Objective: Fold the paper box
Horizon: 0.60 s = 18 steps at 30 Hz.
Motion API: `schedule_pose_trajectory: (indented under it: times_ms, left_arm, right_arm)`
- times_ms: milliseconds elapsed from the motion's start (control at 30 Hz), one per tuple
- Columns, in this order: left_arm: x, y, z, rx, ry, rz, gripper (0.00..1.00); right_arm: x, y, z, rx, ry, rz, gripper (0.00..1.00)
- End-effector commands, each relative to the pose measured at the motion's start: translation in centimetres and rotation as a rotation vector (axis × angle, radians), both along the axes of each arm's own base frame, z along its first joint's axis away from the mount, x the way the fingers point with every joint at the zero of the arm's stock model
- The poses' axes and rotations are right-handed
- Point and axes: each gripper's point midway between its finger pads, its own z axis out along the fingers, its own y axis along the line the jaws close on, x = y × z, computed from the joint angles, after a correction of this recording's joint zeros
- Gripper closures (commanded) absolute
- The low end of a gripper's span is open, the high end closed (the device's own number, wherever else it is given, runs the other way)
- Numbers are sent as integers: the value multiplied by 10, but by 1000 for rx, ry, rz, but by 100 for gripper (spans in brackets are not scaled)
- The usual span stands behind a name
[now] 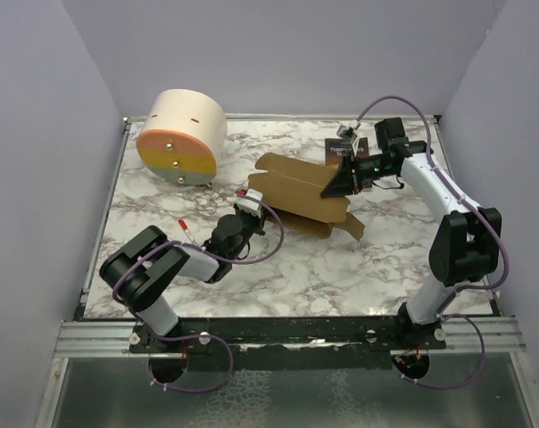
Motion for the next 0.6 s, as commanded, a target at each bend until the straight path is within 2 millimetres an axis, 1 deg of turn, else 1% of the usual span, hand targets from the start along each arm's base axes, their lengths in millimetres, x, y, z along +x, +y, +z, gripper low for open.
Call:
schedule_pose_trajectory:
  times_ms: [0,67,167,300,400,567]
  left_arm:
    - [-17,-22,-5,3,182,-143,100]
    - [-23,-25,-11,34,256,-172,100]
    - [-31,-22,-23,71,348,-176,100]
    - [-45,-17,-41,100,468,-190,100]
    - [-53,-15,-49,111,540,-198,100]
    - [-59,-13,-53,135,622,-193,100]
  right_arm:
    - [13,1,19,-7,-34,-69,99]
    - [13,2,21,3,-28,-67,99]
    - [12,2,25,11,-55,-65,98]
    - [15,0,23,-7,-100,-89,85]
    - [17,0,17,-8,-98,-101,80]
    - [18,-1,2,-19,-68,-120,80]
